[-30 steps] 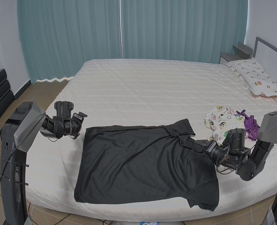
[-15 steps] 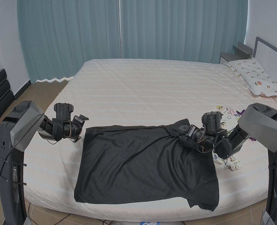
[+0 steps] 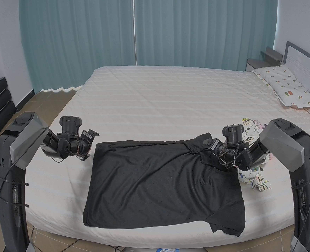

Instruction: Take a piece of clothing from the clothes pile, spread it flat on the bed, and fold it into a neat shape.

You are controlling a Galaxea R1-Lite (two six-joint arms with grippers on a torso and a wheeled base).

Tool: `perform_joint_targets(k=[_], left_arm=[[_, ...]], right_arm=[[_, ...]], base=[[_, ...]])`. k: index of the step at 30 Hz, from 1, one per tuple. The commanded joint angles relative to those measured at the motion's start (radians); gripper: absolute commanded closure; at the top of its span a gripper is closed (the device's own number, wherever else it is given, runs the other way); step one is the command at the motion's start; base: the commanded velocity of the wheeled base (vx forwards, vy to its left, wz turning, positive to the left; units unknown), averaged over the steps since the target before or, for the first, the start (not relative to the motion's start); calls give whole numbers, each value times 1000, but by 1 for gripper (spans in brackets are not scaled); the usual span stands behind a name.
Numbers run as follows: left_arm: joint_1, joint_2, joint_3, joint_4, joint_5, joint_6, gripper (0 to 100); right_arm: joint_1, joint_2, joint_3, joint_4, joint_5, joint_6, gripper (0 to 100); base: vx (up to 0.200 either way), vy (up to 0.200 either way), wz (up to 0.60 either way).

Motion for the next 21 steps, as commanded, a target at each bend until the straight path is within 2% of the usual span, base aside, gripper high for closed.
perform_joint_targets(k=[1,5,9,14,15,16,21], left_arm=[[0,-2,1,0,1,1,0],[0,-2,-1,0,1,1,0],[0,-2,-1,0,1,1,0],[0,-2,-1,0,0,1,0],[1,-2,-1,0,0,1,0],[0,-2,-1,0,1,1,0],[0,-3,1,2,1,3,0]], right_arm=[[-81,9,16,35,3,4,0],[-125,50,16,108,0,7,0],[-202,61,2,127,-2,9,0],[-262,61,-4,119,-32,4,0],[-299,64,-35,113,-77,3,0],[-311,61,-44,110,-86,4,0],[-334,-16,-22,70,-82,12,0]], base=[[0,0,0],[0,0,0],[0,0,0],[0,0,0],[0,0,0],[0,0,0],[0,0,0]])
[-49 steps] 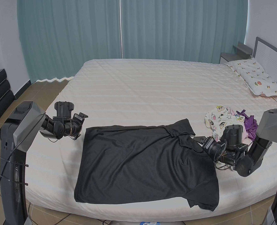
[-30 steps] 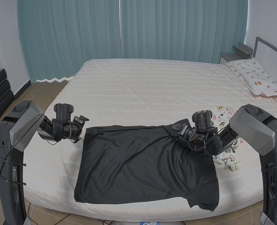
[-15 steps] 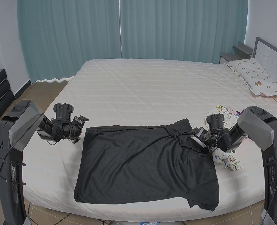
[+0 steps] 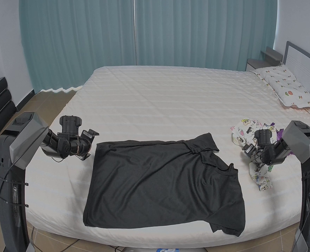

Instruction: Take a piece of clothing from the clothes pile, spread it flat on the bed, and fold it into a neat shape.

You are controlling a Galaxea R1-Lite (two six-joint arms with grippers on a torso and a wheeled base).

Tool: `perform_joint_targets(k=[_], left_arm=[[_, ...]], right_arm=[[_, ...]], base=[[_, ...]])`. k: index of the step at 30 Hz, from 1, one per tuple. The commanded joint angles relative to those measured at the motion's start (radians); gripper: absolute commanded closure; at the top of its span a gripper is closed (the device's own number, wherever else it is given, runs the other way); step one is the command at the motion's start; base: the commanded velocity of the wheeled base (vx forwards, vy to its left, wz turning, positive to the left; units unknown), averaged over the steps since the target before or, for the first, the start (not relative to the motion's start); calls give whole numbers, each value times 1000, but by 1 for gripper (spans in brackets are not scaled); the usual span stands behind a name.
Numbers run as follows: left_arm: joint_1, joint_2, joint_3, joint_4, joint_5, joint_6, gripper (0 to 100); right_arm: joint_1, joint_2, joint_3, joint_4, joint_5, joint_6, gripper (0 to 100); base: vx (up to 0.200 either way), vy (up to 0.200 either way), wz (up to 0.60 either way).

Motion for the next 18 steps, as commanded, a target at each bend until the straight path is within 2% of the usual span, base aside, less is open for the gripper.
perform_joint_targets(k=[1,3,5,6,7,8,9,11,18], left_arm=[[0,-3,1,1,0,0,0],[0,-9,9,1,2,2,0],[0,-11,17,0,2,7,0],[0,-14,23,0,2,16,0],[0,-14,23,0,2,17,0],[0,-17,31,0,2,34,0],[-2,-18,38,0,4,42,0],[-6,-31,60,-2,2,56,0],[-17,-32,87,-29,4,69,0]], right_arm=[[-19,-80,15,-39,4,0,0],[-13,-136,64,-41,19,-7,0],[0,-177,121,-41,65,-15,0],[27,-218,182,-41,130,-27,0],[28,-223,188,-41,137,-29,0],[57,-277,270,-36,205,-61,0],[66,-295,302,-42,230,-81,0],[96,-324,357,-48,259,-131,0],[134,-360,389,-48,262,-135,0]], base=[[0,0,0],[0,0,0],[0,0,0],[0,0,0],[0,0,0],[0,0,0],[0,0,0],[0,0,0],[0,0,0]])
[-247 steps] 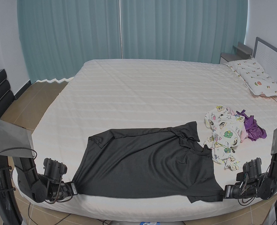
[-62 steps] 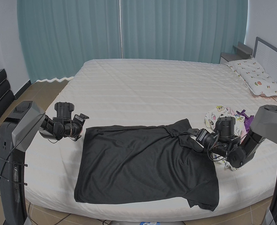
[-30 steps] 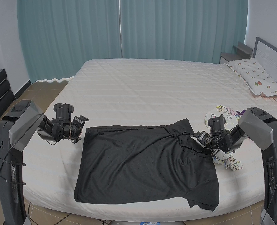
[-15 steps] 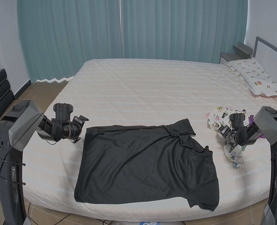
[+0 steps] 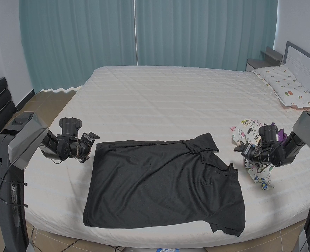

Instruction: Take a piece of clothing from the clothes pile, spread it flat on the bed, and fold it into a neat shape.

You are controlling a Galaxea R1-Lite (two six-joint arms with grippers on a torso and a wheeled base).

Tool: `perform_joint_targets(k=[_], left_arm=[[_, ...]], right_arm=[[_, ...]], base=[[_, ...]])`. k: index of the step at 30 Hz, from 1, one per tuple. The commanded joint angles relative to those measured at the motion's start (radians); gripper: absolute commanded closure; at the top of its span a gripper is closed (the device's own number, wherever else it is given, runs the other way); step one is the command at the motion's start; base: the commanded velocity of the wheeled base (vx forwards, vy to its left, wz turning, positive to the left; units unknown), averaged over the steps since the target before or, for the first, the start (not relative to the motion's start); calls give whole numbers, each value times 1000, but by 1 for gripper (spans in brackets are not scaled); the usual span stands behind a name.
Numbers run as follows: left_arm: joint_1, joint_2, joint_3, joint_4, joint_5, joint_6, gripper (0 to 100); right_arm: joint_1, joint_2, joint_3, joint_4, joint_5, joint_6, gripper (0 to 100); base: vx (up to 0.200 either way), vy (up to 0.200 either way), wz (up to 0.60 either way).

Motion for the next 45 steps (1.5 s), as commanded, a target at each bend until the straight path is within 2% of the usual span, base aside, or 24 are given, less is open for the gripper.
perform_joint_targets(k=[1,7,13,17,25,30,34,35,38,45], left_arm=[[-6,-10,25,-19,-1,4,0],[-6,-10,36,-39,1,4,0],[-6,-9,32,-40,2,10,0],[-7,-5,32,-40,13,56,0],[-4,-7,33,-40,15,51,0],[1,-9,36,-39,2,53,0],[-2,-9,36,-39,2,55,0],[-4,-5,35,-40,5,56,0],[-6,-5,36,-39,8,61,0],[-16,-10,55,-40,18,82,0]], right_arm=[[34,-73,36,-1,1,1,0],[57,-70,39,-1,-3,1,0],[67,-57,27,-1,-3,3,0],[70,-40,22,-3,-5,3,0],[70,-9,-6,-3,-8,4,0],[86,26,-35,-3,-11,4,0],[102,65,-69,-3,-46,4,0],[108,94,-95,-1,-77,3,0],[116,121,-113,-1,-103,0,0],[105,157,-116,-1,-95,-13,0]], base=[[0,0,0],[-200,0,0],[0,0,0],[0,0,0],[0,0,0],[200,0,0],[200,0,0],[0,0,0],[0,0,0],[0,0,0]])
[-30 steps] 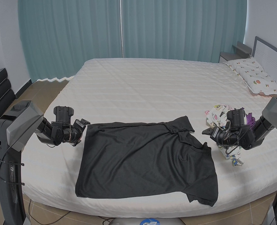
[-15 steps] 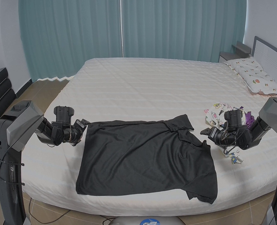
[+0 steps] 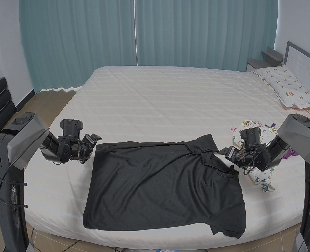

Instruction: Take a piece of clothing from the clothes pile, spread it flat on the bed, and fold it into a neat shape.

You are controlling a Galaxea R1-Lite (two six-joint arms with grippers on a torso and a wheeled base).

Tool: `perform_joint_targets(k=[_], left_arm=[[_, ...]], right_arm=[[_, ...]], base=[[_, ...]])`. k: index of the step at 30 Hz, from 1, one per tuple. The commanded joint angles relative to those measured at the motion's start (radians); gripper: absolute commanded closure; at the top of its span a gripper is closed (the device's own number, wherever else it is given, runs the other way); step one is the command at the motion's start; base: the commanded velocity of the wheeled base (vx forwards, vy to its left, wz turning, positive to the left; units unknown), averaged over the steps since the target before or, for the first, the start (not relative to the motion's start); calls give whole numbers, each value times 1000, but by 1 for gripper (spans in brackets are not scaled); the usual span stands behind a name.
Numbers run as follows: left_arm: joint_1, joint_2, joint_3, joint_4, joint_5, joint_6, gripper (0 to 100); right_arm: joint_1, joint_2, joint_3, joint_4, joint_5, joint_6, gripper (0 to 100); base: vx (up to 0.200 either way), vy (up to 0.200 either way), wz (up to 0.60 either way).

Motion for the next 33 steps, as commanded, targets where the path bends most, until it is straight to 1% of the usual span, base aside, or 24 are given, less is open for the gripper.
perform_joint_targets(k=[1,10,19,31,32,33], left_arm=[[-10,-1,12,-1,2,7,0],[-21,-13,38,-7,-2,12,0],[-4,-10,30,-7,-13,7,0],[-1,-4,29,-7,-15,9,0],[-1,-4,29,-7,-15,9,0],[-1,-4,29,-7,-13,9,0]], right_arm=[[-4,46,-9,-2,3,-3,0],[-1,94,-43,-1,34,-3,0],[-4,120,-60,-2,35,8,0],[-43,131,-71,-8,40,12,0],[-43,131,-71,-8,40,14,100],[-46,132,-68,-7,40,12,100]], base=[[0,0,0],[0,0,0],[0,200,0],[0,0,0],[0,0,0],[0,0,0]])
